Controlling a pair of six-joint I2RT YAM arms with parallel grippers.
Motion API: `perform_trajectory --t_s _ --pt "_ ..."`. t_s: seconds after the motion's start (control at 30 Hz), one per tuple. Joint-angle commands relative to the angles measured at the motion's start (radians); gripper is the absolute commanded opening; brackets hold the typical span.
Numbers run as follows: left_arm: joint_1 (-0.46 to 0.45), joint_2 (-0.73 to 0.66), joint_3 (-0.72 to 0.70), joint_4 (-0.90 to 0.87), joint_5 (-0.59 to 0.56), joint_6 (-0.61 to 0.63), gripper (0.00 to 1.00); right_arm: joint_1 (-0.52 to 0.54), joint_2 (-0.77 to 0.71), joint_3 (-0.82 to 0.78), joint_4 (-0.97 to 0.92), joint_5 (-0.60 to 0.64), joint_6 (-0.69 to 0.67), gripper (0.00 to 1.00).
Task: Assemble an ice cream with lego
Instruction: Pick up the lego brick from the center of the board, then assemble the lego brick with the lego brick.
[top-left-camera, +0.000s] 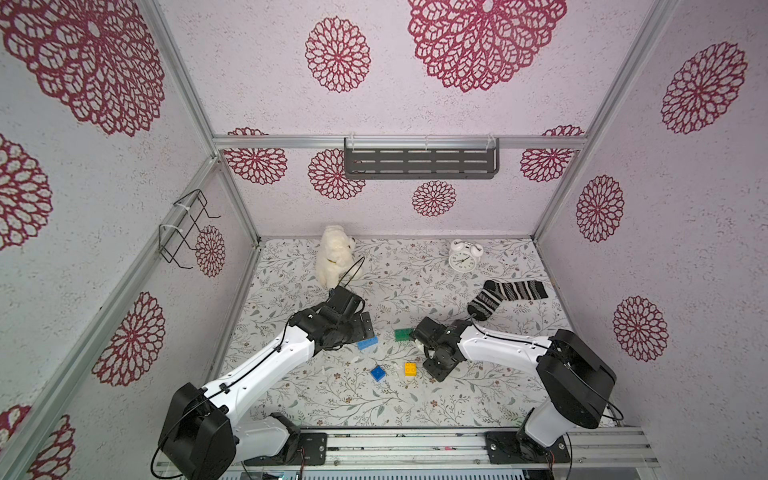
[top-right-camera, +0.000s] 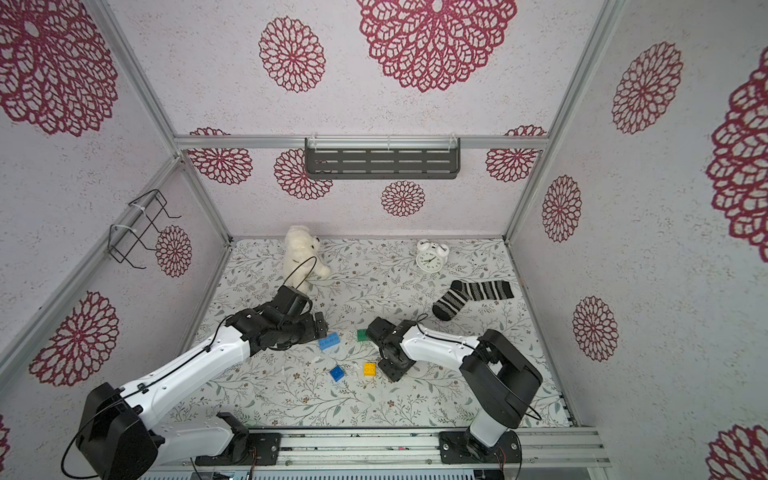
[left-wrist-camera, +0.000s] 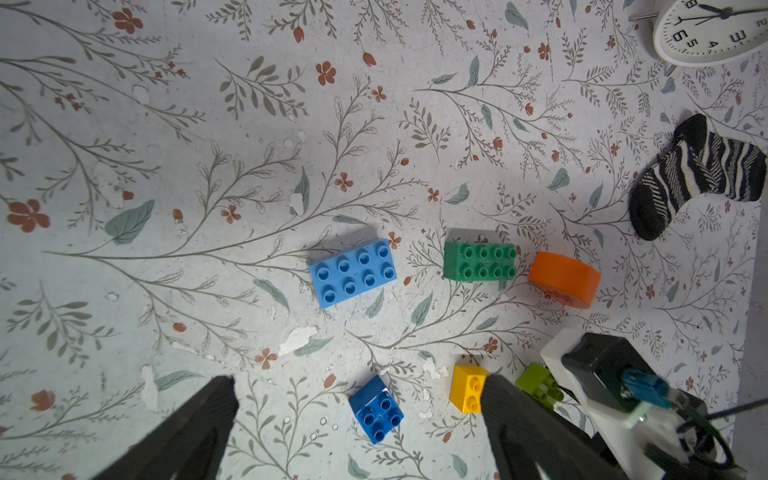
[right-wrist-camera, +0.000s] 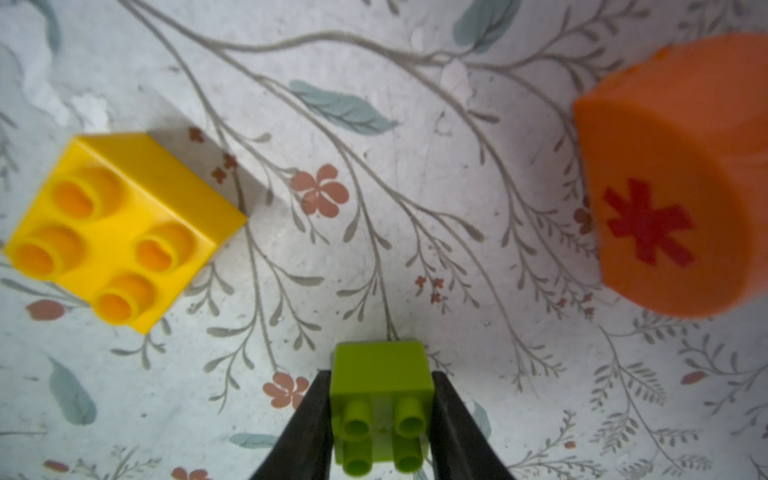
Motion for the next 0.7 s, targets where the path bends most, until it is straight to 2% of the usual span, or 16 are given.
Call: perform_trajectory --t_s 0.0,0.27,0.43,0.67 --pt "-0.011 -0.003 0.024 -0.013 -0.005 0.014 0.97 0.008 -0.035 0.023 -0.027 -0.013 0.011 0.34" --pt "-0.01 -0.037 0.022 -0.032 -0.02 0.036 0.97 0.027 -0.086 0.087 -0.086 -0.049 -0.092 0.32" --pt "0.009 -0.058 0.025 -0.045 0.003 0.069 0.97 0.071 -0.08 0.157 -0.118 -0.066 -0.225 0.32" --pt "0.084 -0.106 0.009 -0.054 0.054 0.099 0.97 0.127 -0.002 0.239 -0.178 -0.091 -0.474 0.33"
